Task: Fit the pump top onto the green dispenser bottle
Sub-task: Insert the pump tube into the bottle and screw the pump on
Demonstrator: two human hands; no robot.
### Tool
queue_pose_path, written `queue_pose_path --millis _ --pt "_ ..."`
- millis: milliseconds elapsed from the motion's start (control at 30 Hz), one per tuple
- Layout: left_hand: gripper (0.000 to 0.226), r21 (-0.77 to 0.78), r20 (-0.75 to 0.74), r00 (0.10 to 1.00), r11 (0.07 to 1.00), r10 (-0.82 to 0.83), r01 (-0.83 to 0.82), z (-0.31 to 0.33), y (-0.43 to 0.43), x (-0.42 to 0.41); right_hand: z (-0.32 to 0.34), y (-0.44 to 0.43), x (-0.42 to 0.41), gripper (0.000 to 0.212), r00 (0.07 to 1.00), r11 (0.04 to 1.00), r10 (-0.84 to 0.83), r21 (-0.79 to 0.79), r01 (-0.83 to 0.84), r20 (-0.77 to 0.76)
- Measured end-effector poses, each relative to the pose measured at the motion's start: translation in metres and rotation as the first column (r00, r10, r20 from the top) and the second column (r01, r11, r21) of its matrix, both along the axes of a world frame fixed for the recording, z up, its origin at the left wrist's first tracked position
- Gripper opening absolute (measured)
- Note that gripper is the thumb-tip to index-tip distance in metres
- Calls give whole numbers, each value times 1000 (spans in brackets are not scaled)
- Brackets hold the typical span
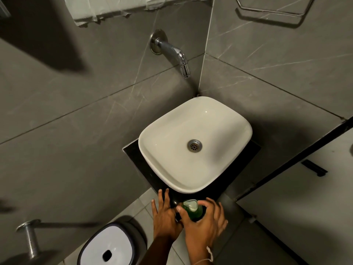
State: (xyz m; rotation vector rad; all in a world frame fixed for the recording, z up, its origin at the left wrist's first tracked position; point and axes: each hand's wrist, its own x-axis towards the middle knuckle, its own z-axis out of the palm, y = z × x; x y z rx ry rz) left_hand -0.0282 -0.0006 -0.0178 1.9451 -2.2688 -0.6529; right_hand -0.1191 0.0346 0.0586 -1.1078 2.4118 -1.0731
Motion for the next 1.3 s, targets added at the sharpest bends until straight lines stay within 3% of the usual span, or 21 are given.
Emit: queue_pose_path --millis 300,500,600,700,800,1033,1300 --pt "20 -25 -47 999 1000 7 -8 -4 0 1 3 -5 -2 44 998 1000 -11 -13 10 -55" --pt "35 -20 -55 998 1000 -5 4 1 -1 1 4 7 -5 54 996 996 86 -24 -87 -29" --pt "28 -19 -69 998 1000 0 -1 -1 0 2 6 8 -9 59 993 993 117 7 -117 -31" --pt "18 -36 -69 998 999 12 -15 -5 0 2 8 5 -12 49 989 990 140 10 -140 -47" --pt "22 -27 -21 1000 1000 -7 7 -8 -1 1 8 5 -21 47 980 982 191 6 -191 -61" --pt "37 -2 2 999 999 -35 35 -6 -3 2 11 4 -50 52 893 900 431 -10 -436 -127" --pt "47 12 -1 999 999 -43 43 -8 -4 3 4 -1 -69 59 815 826 564 104 -554 -130"
